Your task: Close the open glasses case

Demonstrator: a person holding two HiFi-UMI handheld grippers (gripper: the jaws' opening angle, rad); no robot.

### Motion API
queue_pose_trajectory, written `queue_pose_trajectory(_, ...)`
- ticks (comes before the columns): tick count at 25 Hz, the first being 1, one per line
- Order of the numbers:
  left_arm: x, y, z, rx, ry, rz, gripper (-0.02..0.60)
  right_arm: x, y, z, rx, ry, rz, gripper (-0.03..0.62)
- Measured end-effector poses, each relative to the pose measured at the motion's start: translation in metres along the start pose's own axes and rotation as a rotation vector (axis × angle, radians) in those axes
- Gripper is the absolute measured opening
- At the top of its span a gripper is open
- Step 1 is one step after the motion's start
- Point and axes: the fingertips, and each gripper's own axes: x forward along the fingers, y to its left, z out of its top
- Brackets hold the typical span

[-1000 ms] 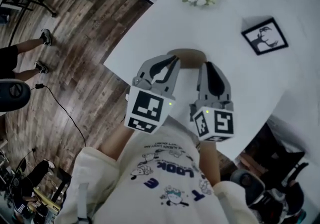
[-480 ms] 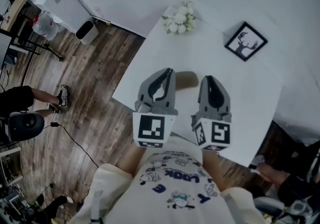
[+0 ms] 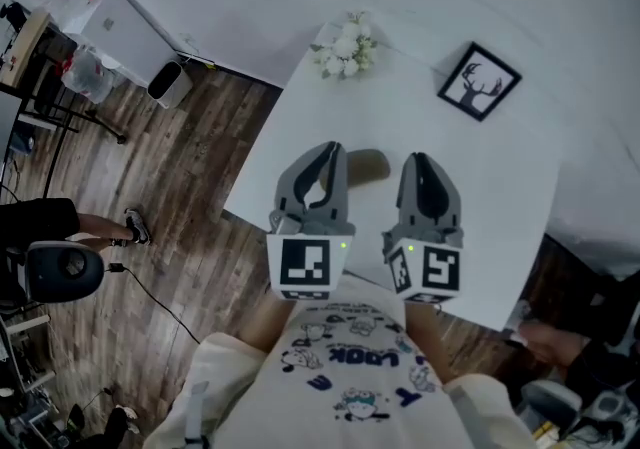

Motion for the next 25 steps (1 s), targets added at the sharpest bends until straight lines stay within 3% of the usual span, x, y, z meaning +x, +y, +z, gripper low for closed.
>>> queue_pose_trajectory(11, -0.0017, -0.0002, -0.0073, -0.005, 0.030, 0.000, 0.011, 0.0005, 0.0036, -0.0009, -0.002, 0.019, -0.010, 0.021)
queue_pose_trajectory(25, -0.0075, -0.0011, -0.0049, 0.004, 0.008, -0.001, 0.011, -0.0030, 0.0072, -0.0012, -0.016, 0.012, -0.008, 0.021)
